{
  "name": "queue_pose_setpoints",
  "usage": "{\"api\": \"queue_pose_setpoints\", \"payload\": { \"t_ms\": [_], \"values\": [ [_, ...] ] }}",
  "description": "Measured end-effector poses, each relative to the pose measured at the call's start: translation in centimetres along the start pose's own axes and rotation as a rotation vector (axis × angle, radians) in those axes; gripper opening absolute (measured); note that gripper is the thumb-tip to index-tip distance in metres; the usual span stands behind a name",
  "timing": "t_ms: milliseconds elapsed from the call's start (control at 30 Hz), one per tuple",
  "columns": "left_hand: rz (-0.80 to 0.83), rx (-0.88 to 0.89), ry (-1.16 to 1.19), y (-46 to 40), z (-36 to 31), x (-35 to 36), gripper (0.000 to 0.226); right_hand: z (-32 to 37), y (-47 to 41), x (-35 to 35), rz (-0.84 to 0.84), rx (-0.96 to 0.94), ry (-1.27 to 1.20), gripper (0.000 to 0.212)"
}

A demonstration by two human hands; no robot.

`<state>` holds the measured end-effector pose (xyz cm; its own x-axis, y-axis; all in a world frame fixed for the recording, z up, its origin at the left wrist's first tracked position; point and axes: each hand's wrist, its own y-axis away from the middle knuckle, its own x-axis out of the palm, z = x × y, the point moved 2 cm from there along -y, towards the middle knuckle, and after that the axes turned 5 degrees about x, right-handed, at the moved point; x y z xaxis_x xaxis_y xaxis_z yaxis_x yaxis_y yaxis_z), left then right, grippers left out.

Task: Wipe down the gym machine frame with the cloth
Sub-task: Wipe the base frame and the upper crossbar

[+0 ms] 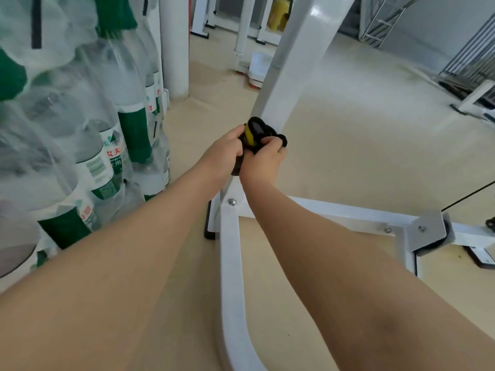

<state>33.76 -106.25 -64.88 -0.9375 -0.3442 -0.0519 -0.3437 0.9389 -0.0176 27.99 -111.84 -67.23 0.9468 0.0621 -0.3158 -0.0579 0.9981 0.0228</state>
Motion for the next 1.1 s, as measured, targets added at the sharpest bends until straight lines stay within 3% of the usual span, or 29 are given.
{"api": "queue_pose_setpoints", "payload": {
  "t_ms": [167, 333, 533, 633, 733, 800, 900, 1000, 1100],
  "values": [
    [-0.082, -0.018, -0.094, -0.5, 1.7, -1.2, 0.057, 0.9, -2.1, -0.6, -0.205, 0.011, -0.304, 0.046],
    [-0.027, -0.068, -0.061, -1.7, 3.7, 0.0, 0.059, -3.1, -3.0, 1.1, -0.141, 0.054, -0.258, 0.064],
    [0.038, -0.017, -0.068, -3.1, 4.5, 1.1, 0.05, -11.1, -3.4, 3.6, 0.072, 0.333, -0.099, 0.057],
    [0.003, 0.027, -0.12, -3.7, 5.6, 0.0, 0.043, -11.3, -4.0, 3.0, 0.079, 0.203, -0.048, 0.052],
    [-0.093, 0.124, -0.344, -4.6, 6.3, -0.4, 0.025, -9.8, -4.4, 2.1, -0.021, -0.034, -0.131, 0.054],
    [-0.182, 0.168, -0.492, -5.4, 6.5, -0.2, 0.017, -9.9, -4.5, 2.3, -0.045, -0.084, -0.155, 0.059],
    [-0.263, 0.167, -0.545, -6.5, 6.9, -0.5, 0.008, -12.3, -4.0, 3.4, 0.058, 0.046, -0.163, 0.057],
    [-0.264, 0.19, -0.521, -6.8, 7.4, -0.7, 0.009, -14.7, -3.3, 3.9, 0.187, 0.195, -0.148, 0.041],
    [-0.274, 0.218, -0.532, -6.8, 7.6, -0.6, 0.01, -14.1, -3.4, 3.1, 0.18, 0.159, -0.102, 0.04]
  ]
}}
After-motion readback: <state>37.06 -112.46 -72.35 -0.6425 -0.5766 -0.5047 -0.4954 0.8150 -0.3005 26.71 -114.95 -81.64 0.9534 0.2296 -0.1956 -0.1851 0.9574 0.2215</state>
